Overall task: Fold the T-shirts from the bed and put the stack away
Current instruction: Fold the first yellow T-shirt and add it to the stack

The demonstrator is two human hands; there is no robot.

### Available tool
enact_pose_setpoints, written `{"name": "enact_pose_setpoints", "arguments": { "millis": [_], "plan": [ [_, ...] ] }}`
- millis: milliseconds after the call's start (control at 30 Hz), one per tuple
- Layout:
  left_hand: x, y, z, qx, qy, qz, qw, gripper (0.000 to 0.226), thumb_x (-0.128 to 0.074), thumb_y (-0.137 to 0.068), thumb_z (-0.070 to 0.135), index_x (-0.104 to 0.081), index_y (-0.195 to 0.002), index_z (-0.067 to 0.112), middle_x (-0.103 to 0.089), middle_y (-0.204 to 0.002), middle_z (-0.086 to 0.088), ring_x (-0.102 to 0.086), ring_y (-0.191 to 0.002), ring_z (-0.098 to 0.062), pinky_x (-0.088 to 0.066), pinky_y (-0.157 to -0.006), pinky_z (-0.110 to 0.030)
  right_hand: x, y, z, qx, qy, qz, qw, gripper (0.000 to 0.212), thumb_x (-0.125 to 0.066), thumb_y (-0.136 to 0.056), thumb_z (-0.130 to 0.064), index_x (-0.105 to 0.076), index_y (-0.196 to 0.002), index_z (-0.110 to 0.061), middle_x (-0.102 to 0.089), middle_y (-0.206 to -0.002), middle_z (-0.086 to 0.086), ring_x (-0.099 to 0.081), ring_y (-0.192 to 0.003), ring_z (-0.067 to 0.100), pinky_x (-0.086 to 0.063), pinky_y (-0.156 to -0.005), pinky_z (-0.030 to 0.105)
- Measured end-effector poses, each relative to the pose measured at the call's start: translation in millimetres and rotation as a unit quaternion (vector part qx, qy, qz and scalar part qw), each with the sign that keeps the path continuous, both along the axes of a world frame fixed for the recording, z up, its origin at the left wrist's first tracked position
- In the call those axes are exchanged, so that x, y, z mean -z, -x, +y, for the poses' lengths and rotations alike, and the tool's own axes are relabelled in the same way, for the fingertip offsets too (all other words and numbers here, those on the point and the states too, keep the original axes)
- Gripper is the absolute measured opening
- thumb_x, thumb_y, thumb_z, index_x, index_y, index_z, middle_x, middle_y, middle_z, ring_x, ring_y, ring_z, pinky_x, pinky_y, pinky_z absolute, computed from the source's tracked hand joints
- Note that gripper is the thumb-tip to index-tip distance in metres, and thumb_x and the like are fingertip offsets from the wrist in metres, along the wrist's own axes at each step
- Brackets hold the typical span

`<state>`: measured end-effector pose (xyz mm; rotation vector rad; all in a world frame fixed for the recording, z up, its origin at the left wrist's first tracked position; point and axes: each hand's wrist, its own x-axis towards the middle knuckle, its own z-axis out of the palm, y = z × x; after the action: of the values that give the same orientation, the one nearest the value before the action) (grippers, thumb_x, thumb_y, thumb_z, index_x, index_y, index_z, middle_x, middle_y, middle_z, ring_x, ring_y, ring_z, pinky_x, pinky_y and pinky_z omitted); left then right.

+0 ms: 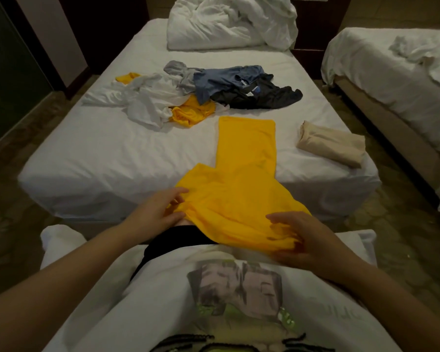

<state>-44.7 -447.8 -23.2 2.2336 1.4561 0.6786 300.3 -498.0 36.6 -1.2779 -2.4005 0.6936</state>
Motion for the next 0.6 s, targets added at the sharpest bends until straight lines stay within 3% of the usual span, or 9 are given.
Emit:
{"name": "enact_pose_setpoints", "arguments": {
  "millis": [100, 200, 267, 333, 367, 433, 533, 600],
  "plan": [
    [1.8, 0.6, -0.7, 0.041, -0.067, 0.022, 0.997, 0.028, -0.048, -0.08, 0.041, -0.066, -0.091, 0.023, -0.066, -0.085, -0.004, -0.052, -0.079, -0.007, -0.04, -0.069, -0.021, -0.9, -1.1, 2.8, -0.036, -0.087, -0.02, 0.995, 0.036, -0.054, -0.075, -0.05, -0.064, -0.106, -0.034, -0.059, -0.103, -0.025, -0.051, -0.096, 0.0, -0.045, -0.072, 0.012],
    [-4.6, 1.1, -0.3, 0.001, -0.079, -0.019, 0.997, 0.02, -0.05, -0.078, 0.04, -0.055, -0.091, 0.026, -0.062, -0.075, 0.006, -0.05, -0.074, -0.007, -0.039, -0.066, -0.022, -1.3, -4.2, 3.5, -0.022, -0.13, -0.003, 0.991, 0.033, -0.05, -0.072, -0.031, -0.072, -0.092, -0.017, -0.071, -0.092, 0.0, -0.058, -0.088, 0.013, -0.056, -0.067, 0.038],
    [-10.5, 0.7, -1.0, 0.0, -0.071, -0.042, 0.997, 0.02, -0.052, -0.076, 0.04, -0.055, -0.09, 0.027, -0.061, -0.08, 0.017, -0.051, -0.072, 0.0, -0.036, -0.066, -0.013, -13.9, -5.7, 2.1, -0.001, -0.031, 0.044, 0.999, 0.028, -0.055, -0.076, -0.046, -0.072, -0.092, -0.028, -0.07, -0.088, -0.006, -0.062, -0.083, 0.011, -0.054, -0.07, 0.031],
    [-12.0, 1.9, -3.1, -0.004, 0.001, -0.065, 0.998, 0.01, -0.06, -0.071, 0.038, -0.06, -0.076, 0.029, -0.059, -0.077, 0.03, -0.05, -0.068, 0.008, -0.035, -0.064, -0.006, -26.7, -3.6, 2.4, -0.021, 0.092, 0.045, 0.995, 0.043, -0.049, -0.074, -0.074, -0.067, -0.094, -0.04, -0.067, -0.086, -0.012, -0.061, -0.077, 0.006, -0.047, -0.065, 0.019],
    [-10.5, 3.7, -3.9, -0.008, 0.059, -0.073, 0.996, 0.002, -0.063, -0.069, 0.034, -0.061, -0.069, 0.032, -0.059, -0.071, 0.03, -0.05, -0.065, 0.009, -0.035, -0.063, -0.006, -31.2, -1.5, 4.2, -0.029, 0.145, 0.033, 0.988, 0.041, -0.048, -0.073, -0.074, -0.068, -0.089, -0.042, -0.067, -0.085, -0.016, -0.061, -0.077, 0.003, -0.046, -0.065, 0.018],
    [-3.1, 9.1, -6.6, -0.037, 0.16, -0.106, 0.981, 0.007, -0.063, -0.067, 0.03, -0.062, -0.064, 0.037, -0.058, -0.061, 0.021, -0.048, -0.058, 0.005, -0.038, -0.061, -0.014, -39.4, 5.9, 10.8, -0.024, 0.176, 0.006, 0.984, 0.025, -0.051, -0.072, -0.062, -0.067, -0.08, -0.044, -0.069, -0.087, -0.018, -0.062, -0.082, 0.001, -0.048, -0.071, 0.022],
    [3.6, 11.8, -7.3, -0.128, 0.165, -0.161, 0.965, 0.014, -0.067, -0.076, 0.023, -0.056, -0.068, 0.026, -0.056, -0.059, 0.005, -0.05, -0.057, -0.007, -0.042, -0.062, -0.029, -45.1, 28.3, 26.8, -0.009, 0.132, -0.009, 0.991, 0.026, -0.047, -0.082, -0.052, -0.065, -0.096, -0.04, -0.069, -0.104, -0.012, -0.061, -0.09, 0.005, -0.049, -0.08, 0.028],
    [-0.1, 6.5, -7.2, -0.194, 0.162, -0.17, 0.952, 0.012, -0.061, -0.088, 0.014, -0.055, -0.082, 0.023, -0.057, -0.059, -0.006, -0.054, -0.048, -0.007, -0.045, -0.054, -0.024, -40.6, 50.0, 39.6, -0.021, 0.082, -0.049, 0.995, 0.031, -0.047, -0.093, -0.042, -0.065, -0.114, -0.027, -0.066, -0.118, -0.003, -0.059, -0.103, 0.014, -0.047, -0.088, 0.033]
  ]
}}
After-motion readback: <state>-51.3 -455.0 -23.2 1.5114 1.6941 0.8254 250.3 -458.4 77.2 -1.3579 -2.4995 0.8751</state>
